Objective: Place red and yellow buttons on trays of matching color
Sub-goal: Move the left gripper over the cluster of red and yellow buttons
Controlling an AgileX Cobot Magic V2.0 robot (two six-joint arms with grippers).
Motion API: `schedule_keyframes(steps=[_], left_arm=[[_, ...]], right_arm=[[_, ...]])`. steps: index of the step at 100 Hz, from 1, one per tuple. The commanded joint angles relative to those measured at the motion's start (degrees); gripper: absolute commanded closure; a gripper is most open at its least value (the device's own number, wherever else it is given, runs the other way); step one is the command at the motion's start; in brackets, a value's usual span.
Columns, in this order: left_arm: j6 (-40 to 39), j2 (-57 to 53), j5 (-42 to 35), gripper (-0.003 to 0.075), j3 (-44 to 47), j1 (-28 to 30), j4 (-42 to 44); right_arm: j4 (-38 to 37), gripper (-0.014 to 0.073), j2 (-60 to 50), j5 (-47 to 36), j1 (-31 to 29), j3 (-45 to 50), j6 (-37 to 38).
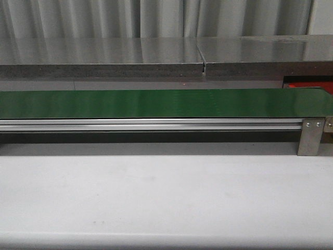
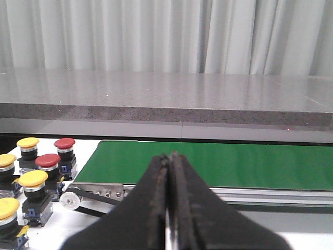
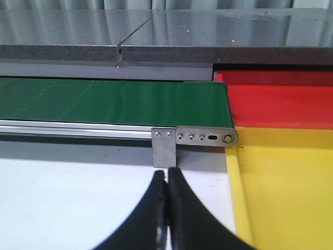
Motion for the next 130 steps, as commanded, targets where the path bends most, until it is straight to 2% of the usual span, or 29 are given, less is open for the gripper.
schedule_keyframes(steps=[1,25,40,57,81,92,130], left_arm=[[-0.15,-2.13,-4.48,0.0739,0.76,-0.51,-0.16],[-0.15,-2.13,-4.48,0.0739,0.05,-0.51,-0.16],[-0.15,-0.67,-1.11,0.0739,-4.8,-0.51,-0.16],[-0.15,6.27,9.68,0.0739,-15.08,-0.51,-0.52],[-0.15,23.02,27.75,0.0739,-31.97,-0.51,2.02],[-0.15,30.47,32.84,0.0739,-37.0,-0.51,2.02],[-0.15,45.32,32.84,0.0739,-39.34,-0.51,2.01]], right_arm=[[-0.76,0.0711,-0.97,-4.77,0.02,-1.03,-0.23],[-0.76,0.0711,-0.97,-4.77,0.02,-1.03,-0.23],[-0.76,0.0711,-0.97,-4.77,0.02,-1.03,-0.23],[-0.76,0.0711,-0.97,-4.77,0.02,-1.03,-0.23],[-0.76,0.0711,-0.97,-4.77,0.02,-1.03,-0.23],[-0.76,0.0711,-0.97,-4.77,0.02,-1.03,-0.23],[-0.76,0.0711,-0.97,-4.77,0.02,-1.03,-0.23]])
